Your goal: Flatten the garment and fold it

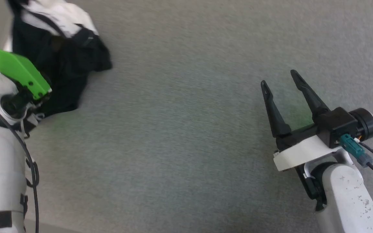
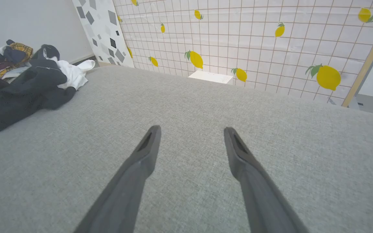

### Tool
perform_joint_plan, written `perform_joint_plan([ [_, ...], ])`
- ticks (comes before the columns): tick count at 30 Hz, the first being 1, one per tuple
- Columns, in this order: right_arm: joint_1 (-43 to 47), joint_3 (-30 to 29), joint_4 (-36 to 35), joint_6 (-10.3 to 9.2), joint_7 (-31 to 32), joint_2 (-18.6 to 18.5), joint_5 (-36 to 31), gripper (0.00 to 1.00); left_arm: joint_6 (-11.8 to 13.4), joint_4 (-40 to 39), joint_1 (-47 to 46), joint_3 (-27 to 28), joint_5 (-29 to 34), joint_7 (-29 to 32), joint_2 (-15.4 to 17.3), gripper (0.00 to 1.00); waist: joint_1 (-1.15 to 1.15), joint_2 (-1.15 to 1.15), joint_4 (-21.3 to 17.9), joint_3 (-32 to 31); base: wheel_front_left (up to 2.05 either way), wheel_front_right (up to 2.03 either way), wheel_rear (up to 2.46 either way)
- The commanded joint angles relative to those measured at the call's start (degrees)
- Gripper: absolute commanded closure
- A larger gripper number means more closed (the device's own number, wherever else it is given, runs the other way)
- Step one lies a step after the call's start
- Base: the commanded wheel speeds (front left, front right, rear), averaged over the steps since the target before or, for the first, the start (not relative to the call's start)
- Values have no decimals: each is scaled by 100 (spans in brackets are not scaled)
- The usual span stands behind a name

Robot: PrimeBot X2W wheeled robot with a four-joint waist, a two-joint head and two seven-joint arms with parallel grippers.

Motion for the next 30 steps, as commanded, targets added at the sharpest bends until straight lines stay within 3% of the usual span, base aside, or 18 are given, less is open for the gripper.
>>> perform_joint_plan([
  [1, -97, -15, -48, -10, -57, 14, 33, 0, 111, 42, 157, -16, -26, 112, -11, 0, -1, 0, -481, 519, 0, 0, 0],
  [4, -116, -29, -53, -10, -87, 28, 29, 0, 260, 76, 347, 2, -129, 327, -108, 0, -1, 0, -477, 523, 0, 0, 0],
  [5, -124, -30, -49, -10, -97, 35, 22, 0, 284, 76, 426, -33, -126, 406, -118, 7, -1, 0, -462, 503, 0, 0, 0],
  [6, -126, -25, -39, -10, -106, 40, 20, 0, 282, 65, 484, -57, -128, 452, -122, 59, -1, 0, -448, 475, 0, 0, 0],
  [7, -121, -16, -15, -10, -119, 46, 24, 0, 272, 44, 551, -80, -122, 484, -107, 100, -1, 0, -432, 424, 0, 0, 0],
  [10, -85, -16, 65, -10, -164, 61, 52, 0, 196, -96, 662, -106, 56, 190, 67, 100, -1, 0, -383, 194, 0, 0, 0],
  [17, 121, -80, 355, -10, -335, 104, 178, 0, 209, -446, 381, -16, 1210, -2504, 712, 100, -1, 0, -332, -763, 0, 0, 0],
  [21, 327, -160, 536, -10, -420, 130, 281, 0, 65, -576, -30, -139, 1633, -3681, 853, 100, -1, 0, -357, -1385, 0, 0, 0],
  [25, 558, -218, 647, -10, -463, 143, 387, 0, -172, -714, -486, -425, 1924, -4249, 897, 100, -1, 0, -479, -1910, 0, 0, 0],
  [30, 731, -204, 704, -10, -497, 146, 611, 0, -473, -898, -1006, -860, 2077, -4397, 705, 100, -1, 0, -796, -2329, 0, 0, 0],
])
